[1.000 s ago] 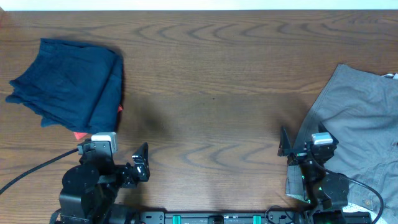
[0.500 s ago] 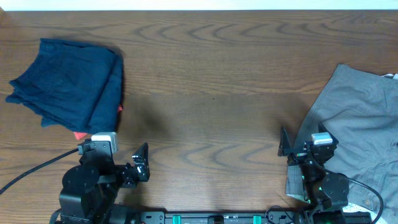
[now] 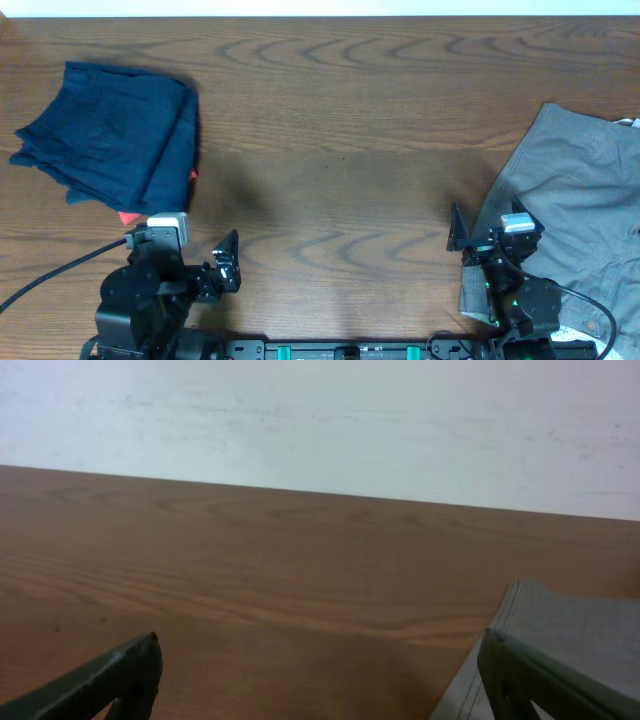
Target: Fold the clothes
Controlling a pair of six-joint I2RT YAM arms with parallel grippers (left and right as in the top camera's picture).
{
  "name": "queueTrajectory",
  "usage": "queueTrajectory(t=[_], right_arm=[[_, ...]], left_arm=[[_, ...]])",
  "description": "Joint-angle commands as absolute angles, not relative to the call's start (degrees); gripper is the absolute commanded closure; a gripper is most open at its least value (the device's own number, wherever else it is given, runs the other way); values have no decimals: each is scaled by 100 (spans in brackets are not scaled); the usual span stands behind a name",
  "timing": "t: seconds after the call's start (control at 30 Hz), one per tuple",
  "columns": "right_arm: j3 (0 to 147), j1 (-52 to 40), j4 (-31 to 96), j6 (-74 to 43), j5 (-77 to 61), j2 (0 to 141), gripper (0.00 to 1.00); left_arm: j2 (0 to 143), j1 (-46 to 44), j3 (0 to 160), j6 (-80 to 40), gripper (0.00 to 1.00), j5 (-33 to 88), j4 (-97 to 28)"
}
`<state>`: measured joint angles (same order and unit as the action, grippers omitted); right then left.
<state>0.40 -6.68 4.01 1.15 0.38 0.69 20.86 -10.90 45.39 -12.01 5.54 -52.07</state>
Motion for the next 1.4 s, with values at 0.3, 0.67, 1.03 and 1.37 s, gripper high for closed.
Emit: queueTrajectory(t=[0.3,0.67,1.03,1.37], right_arm=[[32,-757,425,222,19,27,1],[32,-757,425,222,19,27,1],[32,-757,425,222,19,27,1],[32,-757,425,222,19,27,1]], left_arm=[[622,-530,3026,-1210,2,226,-5004],[10,-381,858,-1138,2,187,-1817],[10,-381,23,-666,2,163,-379],[23,-381,23,-666,2,163,-379]])
